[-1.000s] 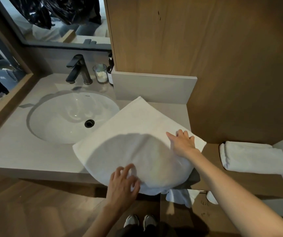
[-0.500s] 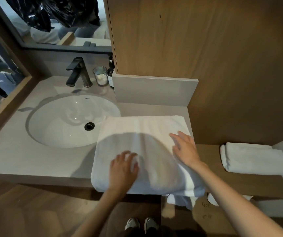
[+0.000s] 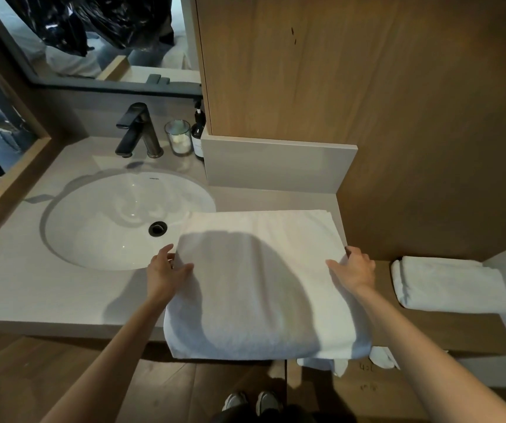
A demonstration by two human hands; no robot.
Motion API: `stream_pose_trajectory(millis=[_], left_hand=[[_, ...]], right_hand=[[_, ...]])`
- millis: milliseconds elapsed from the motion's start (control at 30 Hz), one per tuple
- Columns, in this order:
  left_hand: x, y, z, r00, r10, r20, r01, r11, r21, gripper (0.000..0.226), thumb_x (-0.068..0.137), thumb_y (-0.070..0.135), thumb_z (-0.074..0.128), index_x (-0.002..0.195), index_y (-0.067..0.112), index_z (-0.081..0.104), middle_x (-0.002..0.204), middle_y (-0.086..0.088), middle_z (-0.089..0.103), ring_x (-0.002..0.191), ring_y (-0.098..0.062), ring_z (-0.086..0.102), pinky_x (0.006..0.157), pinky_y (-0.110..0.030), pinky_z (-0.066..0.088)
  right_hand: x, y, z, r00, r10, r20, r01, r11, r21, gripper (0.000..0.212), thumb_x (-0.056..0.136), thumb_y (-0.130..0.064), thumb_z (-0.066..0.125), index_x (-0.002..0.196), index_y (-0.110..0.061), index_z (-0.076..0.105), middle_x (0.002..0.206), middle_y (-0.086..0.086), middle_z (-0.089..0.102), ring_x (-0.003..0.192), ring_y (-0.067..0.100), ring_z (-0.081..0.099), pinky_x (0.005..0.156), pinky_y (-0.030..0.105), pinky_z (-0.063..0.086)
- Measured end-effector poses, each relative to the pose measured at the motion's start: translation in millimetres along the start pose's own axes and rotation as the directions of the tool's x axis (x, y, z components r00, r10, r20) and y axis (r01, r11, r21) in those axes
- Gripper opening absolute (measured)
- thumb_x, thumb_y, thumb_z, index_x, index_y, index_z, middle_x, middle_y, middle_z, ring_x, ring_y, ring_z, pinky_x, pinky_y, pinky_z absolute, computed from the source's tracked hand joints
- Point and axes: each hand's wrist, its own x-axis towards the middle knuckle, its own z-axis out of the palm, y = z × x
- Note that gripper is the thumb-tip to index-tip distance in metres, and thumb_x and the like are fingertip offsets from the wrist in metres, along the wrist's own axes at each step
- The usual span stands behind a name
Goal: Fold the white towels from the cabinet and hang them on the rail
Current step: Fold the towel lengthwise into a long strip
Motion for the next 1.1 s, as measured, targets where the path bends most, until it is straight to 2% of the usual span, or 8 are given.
stream_pose_trajectory(millis=[133,233,333,467,633,800,933,1100], left_hand=[[-4,0,0,0.999,0.025,-0.046,-0.028,0.997,-0.068,0.069,0.078,0.016,0.078,0.139,0.012,0.047,0.118,-0.011,0.062,0.097,-0.022,0.060,0.092,-0.037,0.049],[-5,0,0,0.999,0.034,-0.023,-0.035,0.998,-0.054,0.065,0.081,0.019,0.075,0.139,0.015,0.046,0.099,-0.006,0.063,0.088,-0.020,0.058,0.086,-0.035,0.048],[-3,-2,-6,0.999,0.040,0.022,-0.039,0.999,-0.011,0.068,0.083,0.023,0.074,0.142,0.018,0.041,0.086,-0.003,0.060,0.083,-0.022,0.057,0.078,-0.032,0.045],[-2,0,-19,0.994,0.061,0.090,-0.045,0.984,-0.171,0.066,0.084,0.019,0.073,0.139,0.028,0.038,0.083,-0.008,0.062,0.077,-0.019,0.059,0.069,-0.027,0.046],[-6,1,-39,0.956,0.183,0.230,-0.101,0.939,-0.328,0.031,0.092,0.014,0.063,0.116,0.034,0.059,0.092,-0.020,0.065,0.081,-0.025,0.058,0.071,-0.031,0.051],[-8,6,-54,0.902,0.287,0.323,-0.237,0.953,-0.187,0.028,0.085,0.009,0.071,0.105,0.028,0.069,0.104,0.000,0.065,0.084,-0.017,0.060,0.066,-0.015,0.052],[-6,14,-65,0.917,0.275,0.289,-0.291,0.957,0.012,0.033,0.077,0.014,0.080,0.106,0.026,0.070,0.087,0.004,0.063,0.071,-0.007,0.054,0.060,-0.011,0.041],[-10,27,-88,0.889,0.409,0.206,-0.437,0.892,0.118,0.026,0.075,0.019,0.082,0.085,0.040,0.069,0.082,0.007,0.069,0.071,-0.008,0.058,0.065,-0.011,0.043]], right_hand=[[13,1,2,0.996,0.065,0.066,-0.063,0.998,-0.024,0.039,0.087,-0.046,0.065,0.103,-0.012,0.057,0.124,0.014,0.057,0.119,0.035,0.048,0.100,0.049,0.044],[17,7,0,0.992,0.080,0.098,-0.079,0.997,-0.019,0.037,0.084,-0.052,0.065,0.078,-0.019,0.049,0.111,0.011,0.063,0.109,0.033,0.056,0.096,0.051,0.046],[15,11,-3,0.995,0.042,0.085,-0.045,0.998,0.035,0.031,0.084,-0.048,0.066,0.080,-0.022,0.050,0.098,0.003,0.062,0.103,0.029,0.057,0.100,0.052,0.042],[9,18,-12,0.997,0.083,0.000,-0.074,0.888,0.454,0.039,0.077,-0.025,0.081,0.095,-0.015,0.049,0.084,0.004,0.059,0.090,0.031,0.061,0.080,0.036,0.048],[-6,26,-30,0.994,-0.040,0.098,-0.038,0.730,0.683,0.038,0.085,-0.014,0.074,0.116,-0.022,0.056,0.090,0.012,0.065,0.082,0.020,0.063,0.068,0.025,0.047],[-8,33,-44,0.956,-0.211,0.205,0.050,0.804,0.592,0.035,0.085,-0.006,0.072,0.116,-0.023,0.069,0.109,0.028,0.065,0.096,0.033,0.064,0.077,0.016,0.052],[-14,30,-56,0.944,-0.310,0.115,0.261,0.912,0.317,0.038,0.079,-0.012,0.079,0.116,-0.019,0.071,0.066,0.006,0.048,0.064,0.020,0.046,0.059,0.017,0.042],[-23,20,-75,0.911,-0.410,-0.044,0.412,0.902,0.131,0.031,0.075,-0.021,0.083,0.104,-0.018,0.075,0.074,0.006,0.068,0.070,0.028,0.061,0.064,0.027,0.051]])
